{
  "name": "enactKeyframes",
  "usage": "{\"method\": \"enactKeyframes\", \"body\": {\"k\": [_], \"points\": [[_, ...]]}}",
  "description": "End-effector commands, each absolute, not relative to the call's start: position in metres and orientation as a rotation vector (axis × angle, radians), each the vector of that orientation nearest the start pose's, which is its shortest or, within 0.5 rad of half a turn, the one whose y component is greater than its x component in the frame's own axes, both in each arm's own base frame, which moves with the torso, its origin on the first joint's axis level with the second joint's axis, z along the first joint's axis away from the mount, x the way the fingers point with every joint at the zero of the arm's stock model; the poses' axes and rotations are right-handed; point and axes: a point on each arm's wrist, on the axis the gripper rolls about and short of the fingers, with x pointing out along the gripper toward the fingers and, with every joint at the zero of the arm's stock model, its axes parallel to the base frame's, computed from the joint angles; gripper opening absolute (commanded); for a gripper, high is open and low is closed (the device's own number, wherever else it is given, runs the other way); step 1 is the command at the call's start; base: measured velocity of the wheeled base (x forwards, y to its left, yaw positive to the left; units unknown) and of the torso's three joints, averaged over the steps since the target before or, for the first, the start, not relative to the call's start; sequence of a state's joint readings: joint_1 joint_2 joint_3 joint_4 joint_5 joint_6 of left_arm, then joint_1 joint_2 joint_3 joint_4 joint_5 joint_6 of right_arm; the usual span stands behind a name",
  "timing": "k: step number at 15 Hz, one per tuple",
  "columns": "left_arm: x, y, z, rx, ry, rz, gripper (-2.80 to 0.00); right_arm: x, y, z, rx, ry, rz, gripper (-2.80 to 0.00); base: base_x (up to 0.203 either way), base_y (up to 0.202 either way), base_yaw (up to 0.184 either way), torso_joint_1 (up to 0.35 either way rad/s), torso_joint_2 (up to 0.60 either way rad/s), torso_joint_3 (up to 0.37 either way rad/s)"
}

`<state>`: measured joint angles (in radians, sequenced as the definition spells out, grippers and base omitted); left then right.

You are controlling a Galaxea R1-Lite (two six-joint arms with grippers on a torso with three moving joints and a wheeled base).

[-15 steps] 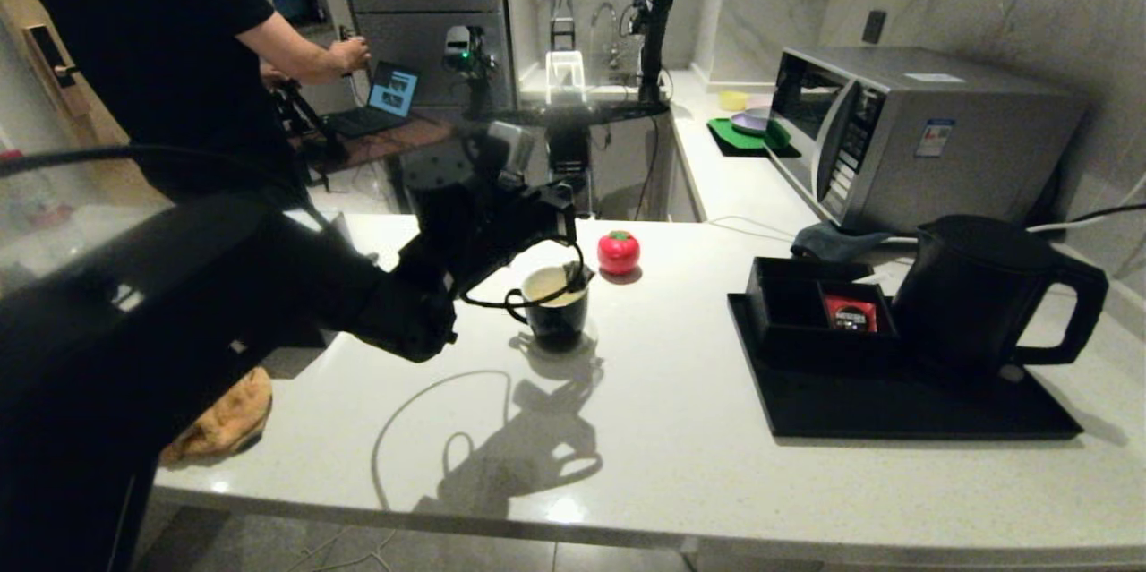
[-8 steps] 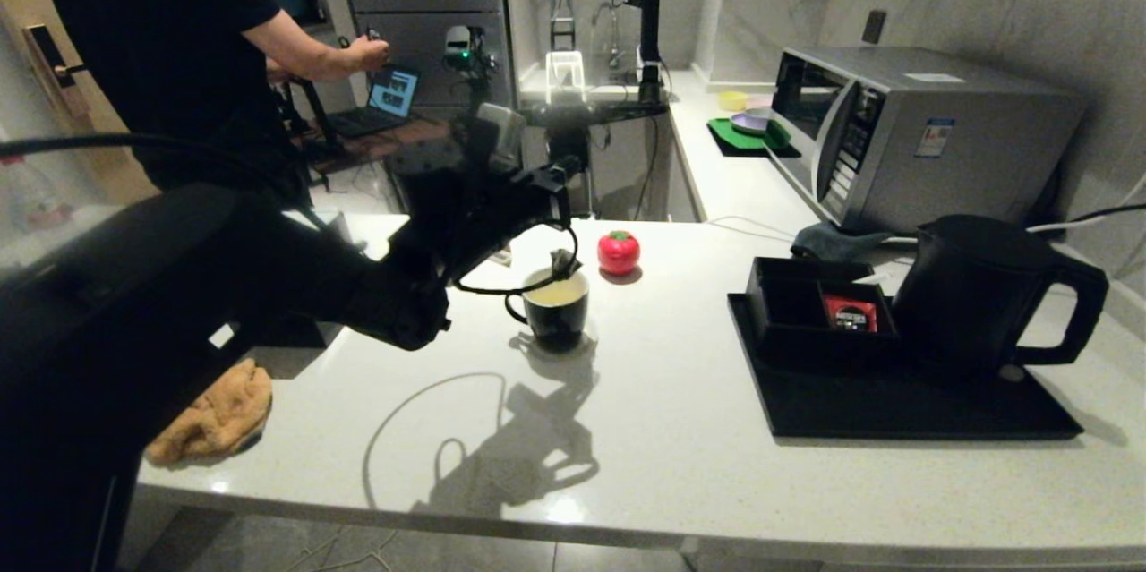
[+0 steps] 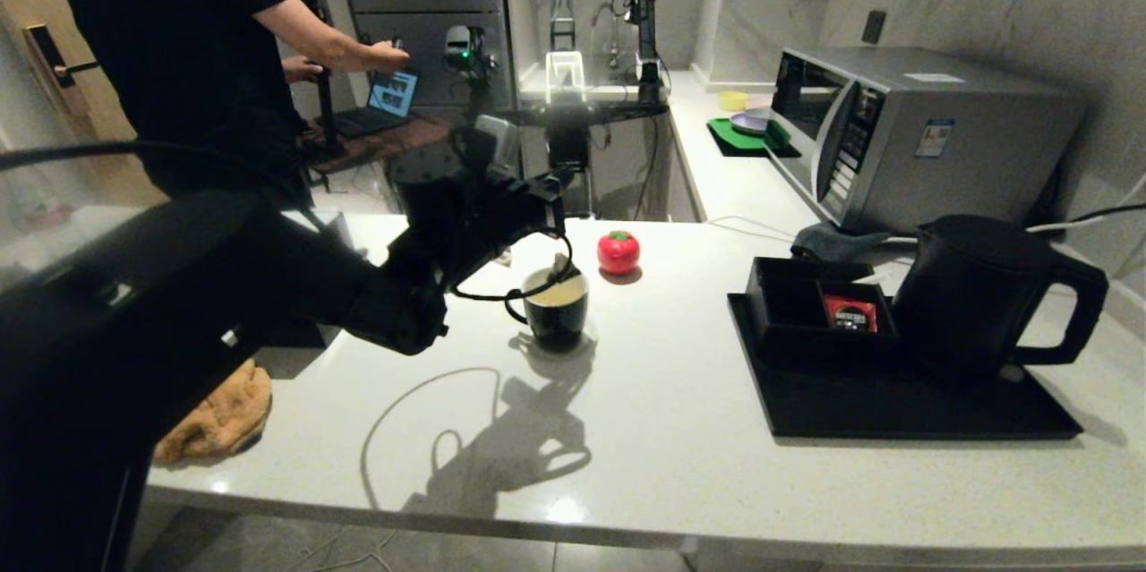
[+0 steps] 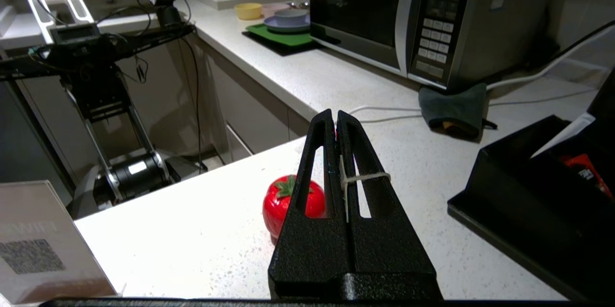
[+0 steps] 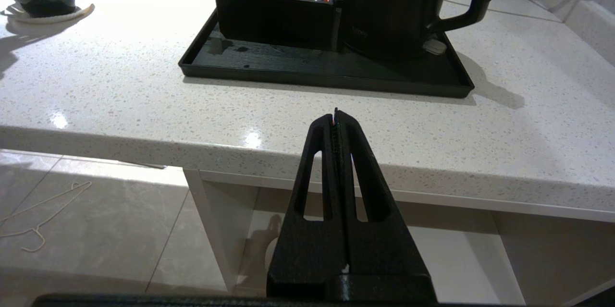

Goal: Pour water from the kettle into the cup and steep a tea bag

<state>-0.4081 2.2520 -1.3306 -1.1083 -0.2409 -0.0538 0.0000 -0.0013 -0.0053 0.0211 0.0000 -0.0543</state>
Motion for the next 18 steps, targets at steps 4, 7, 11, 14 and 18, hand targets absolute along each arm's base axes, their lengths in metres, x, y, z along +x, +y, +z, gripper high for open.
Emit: {"method": "enactKeyframes", "body": {"k": [4,7,11,14,18], "points": [[0.420,-0.190,0.140,-0.065,-0.136,-0.661,-2.80,-0.023,0.000,0.075,-0.055,0.015,0.000,-2.80,0.000,0.000,0.000,0.000,0.00,0.000],[0.422,-0.191,0.131,-0.058,-0.119,-0.664,-2.80,-0.023,0.000,0.075,-0.055,0.017,0.000,-2.80,0.000,0.000,0.000,0.000,0.00,0.000],[0.427,-0.194,0.112,-0.062,-0.146,-0.665,-2.80,-0.023,0.000,0.075,-0.055,0.017,0.000,-2.80,0.000,0.000,0.000,0.000,0.00,0.000],[0.424,-0.196,0.093,-0.062,-0.141,-0.671,-2.80,-0.023,0.000,0.075,-0.055,0.015,0.000,-2.80,0.000,0.000,0.000,0.000,0.00,0.000],[0.406,-0.196,0.066,-0.061,-0.097,-0.688,-2.80,-0.023,0.000,0.075,-0.055,0.015,0.000,-2.80,0.000,0.000,0.000,0.000,0.00,0.000]]}}
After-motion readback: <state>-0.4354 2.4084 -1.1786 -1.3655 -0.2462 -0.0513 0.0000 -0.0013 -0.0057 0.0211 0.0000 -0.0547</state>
